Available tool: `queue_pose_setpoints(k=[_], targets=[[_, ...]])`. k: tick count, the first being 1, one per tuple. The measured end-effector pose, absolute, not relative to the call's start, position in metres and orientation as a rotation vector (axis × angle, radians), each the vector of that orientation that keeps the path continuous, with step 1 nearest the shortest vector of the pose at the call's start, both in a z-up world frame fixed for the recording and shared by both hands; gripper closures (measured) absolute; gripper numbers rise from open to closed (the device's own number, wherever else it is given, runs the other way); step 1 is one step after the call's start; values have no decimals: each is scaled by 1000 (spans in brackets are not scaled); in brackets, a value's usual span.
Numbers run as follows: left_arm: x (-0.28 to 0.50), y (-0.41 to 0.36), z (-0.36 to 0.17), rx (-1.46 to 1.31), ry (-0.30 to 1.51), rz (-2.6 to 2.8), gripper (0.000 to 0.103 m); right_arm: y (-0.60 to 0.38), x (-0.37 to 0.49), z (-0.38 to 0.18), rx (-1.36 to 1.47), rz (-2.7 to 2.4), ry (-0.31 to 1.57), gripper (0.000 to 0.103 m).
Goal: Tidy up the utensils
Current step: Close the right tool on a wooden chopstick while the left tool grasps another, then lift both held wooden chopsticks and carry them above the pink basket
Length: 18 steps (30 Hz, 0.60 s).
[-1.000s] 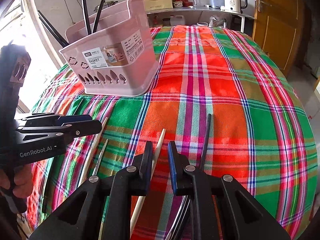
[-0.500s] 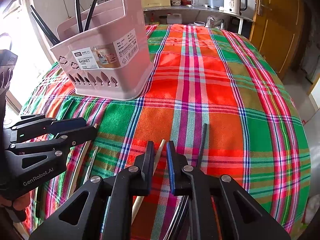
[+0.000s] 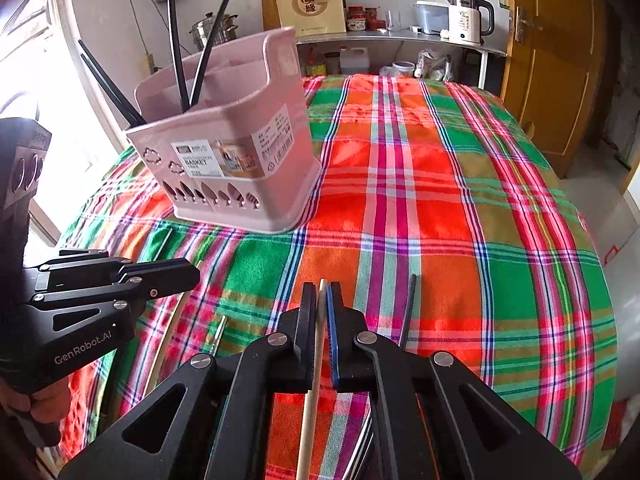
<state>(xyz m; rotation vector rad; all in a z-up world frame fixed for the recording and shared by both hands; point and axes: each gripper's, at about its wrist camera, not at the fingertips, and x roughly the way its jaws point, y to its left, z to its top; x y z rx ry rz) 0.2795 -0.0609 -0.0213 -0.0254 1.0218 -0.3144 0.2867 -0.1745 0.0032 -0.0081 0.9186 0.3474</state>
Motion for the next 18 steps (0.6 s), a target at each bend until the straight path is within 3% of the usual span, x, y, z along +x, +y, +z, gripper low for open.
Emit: queue_pose_setpoints(k=[18], targets=[[251,-24,104,-54,752,-362,103,-176,257,127,-7,370,607,99]])
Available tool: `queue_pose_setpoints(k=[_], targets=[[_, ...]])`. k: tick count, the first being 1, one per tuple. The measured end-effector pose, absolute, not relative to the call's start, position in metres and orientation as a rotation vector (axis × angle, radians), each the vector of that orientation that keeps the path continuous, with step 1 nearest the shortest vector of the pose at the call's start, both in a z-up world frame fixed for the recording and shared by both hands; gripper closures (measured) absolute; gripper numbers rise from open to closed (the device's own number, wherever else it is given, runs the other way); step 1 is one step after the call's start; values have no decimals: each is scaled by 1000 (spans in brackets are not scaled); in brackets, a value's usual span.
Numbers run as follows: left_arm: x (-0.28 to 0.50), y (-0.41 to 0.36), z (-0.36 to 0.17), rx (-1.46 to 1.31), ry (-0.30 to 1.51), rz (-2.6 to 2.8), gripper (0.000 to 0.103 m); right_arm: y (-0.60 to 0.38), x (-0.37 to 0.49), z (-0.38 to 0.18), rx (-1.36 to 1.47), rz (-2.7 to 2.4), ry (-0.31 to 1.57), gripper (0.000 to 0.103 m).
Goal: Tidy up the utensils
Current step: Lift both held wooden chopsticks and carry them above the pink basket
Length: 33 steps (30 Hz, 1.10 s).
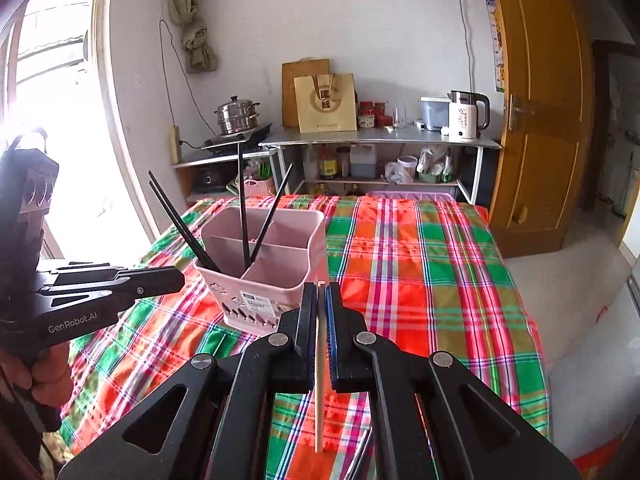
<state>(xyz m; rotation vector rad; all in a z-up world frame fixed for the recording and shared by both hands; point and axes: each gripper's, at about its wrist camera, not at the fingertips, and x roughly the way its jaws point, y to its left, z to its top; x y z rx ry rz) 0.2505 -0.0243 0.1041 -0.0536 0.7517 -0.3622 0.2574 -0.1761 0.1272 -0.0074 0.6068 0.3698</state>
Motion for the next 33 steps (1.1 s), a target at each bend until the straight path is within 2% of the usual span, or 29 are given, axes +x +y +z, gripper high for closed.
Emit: queue_pose_setpoints(k=[6,15,22,33], targets=[[249,-23,84,-57,799,-364,103,-176,251,126,-7,377,603,99],[282,-26,7,-72,1018,-334,101,-178,249,126,-16,390,600,99],[315,-28,-35,-83,1109,-286,100,-183,250,126,-17,395,600,99],[337,-32,-52,-78,1132,-236,100,-185,251,124,-19,407,597,99]])
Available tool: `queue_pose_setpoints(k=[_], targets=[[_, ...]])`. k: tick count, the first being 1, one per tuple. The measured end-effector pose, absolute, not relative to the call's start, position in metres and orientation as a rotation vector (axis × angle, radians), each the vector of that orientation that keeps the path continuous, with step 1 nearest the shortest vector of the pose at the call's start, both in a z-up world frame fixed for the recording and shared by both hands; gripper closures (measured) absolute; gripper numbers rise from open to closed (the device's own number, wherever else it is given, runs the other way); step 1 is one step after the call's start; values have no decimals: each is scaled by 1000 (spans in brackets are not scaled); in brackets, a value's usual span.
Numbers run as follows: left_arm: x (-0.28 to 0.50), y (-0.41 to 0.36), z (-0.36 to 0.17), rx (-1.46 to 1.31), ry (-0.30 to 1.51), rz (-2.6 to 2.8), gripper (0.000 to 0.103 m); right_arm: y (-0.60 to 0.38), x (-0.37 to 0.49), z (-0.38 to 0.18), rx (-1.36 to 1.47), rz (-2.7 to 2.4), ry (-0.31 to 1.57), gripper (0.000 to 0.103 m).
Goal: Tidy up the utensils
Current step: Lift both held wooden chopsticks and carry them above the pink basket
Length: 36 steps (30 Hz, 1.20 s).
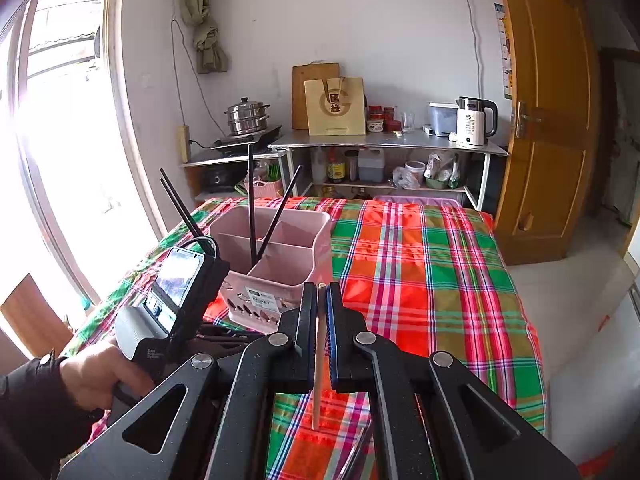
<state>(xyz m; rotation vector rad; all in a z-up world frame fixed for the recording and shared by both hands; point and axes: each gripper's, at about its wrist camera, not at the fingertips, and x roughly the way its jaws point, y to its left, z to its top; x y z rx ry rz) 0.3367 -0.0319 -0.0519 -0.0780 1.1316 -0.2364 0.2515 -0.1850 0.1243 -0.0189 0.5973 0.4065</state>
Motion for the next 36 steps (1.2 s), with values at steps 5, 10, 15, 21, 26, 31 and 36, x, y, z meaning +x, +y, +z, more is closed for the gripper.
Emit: queue_pose_setpoints(k=[5,10,15,21,26,31,36], targets=[[337,-40,-53,-76,1136,-237,98,-185,252,125,-20,406,598,99],[347,-58,-49,-24,1119,-221,98,-185,252,124,-19,404,598,99],[348,-64,-47,-32,1108,-228,99,-186,251,125,-16,401,598,99],[331,-63,-13,-51,1029,-253,99,-185,251,126,-16,404,598,99],[303,-58,41,-36,906,-286,99,-184,251,126,-16,403,599,99],[272,-47,92,-28,784,-313,99,-183,249,127,-16,402,601,99],[248,-31,123,-17,710,-333,99,-181,247,128,-20,400,602,99]])
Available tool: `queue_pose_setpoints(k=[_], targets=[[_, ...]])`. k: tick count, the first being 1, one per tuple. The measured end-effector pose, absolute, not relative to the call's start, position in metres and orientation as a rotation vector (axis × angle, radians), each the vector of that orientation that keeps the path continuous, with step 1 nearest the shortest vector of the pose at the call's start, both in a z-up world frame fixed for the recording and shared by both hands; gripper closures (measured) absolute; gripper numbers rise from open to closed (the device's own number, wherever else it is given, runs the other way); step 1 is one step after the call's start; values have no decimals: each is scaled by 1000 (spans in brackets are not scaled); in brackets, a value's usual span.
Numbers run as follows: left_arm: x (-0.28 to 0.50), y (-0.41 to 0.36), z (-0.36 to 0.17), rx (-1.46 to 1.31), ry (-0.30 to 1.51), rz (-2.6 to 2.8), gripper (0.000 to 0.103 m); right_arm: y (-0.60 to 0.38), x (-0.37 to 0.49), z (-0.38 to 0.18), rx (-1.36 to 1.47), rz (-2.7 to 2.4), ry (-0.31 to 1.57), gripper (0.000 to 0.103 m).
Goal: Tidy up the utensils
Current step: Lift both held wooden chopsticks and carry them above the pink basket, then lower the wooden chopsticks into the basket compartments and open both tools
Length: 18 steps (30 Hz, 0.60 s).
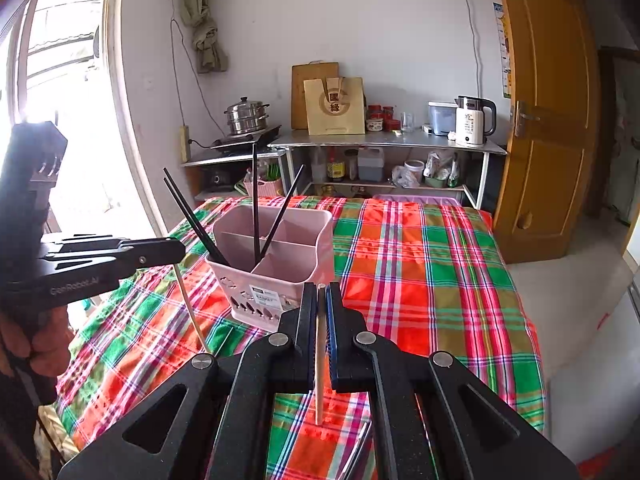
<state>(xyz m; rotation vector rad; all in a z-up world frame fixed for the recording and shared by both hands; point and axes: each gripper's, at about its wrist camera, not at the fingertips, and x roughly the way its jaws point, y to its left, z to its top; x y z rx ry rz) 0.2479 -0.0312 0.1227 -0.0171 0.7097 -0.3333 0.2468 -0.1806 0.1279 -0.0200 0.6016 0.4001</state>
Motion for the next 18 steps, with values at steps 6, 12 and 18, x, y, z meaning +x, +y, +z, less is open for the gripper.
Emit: queue_pose_setpoints(k=[6,12,18], targets=[[235,-20,129,-23,704,-334,100,-177,241,134,-26,398,591,99],[227,-13,140,-29,687,-342,100,-172,235,151,-35,415,554,99],[223,-2,162,-40,647,-338,100,-158,235,166,-40,462,509,99]])
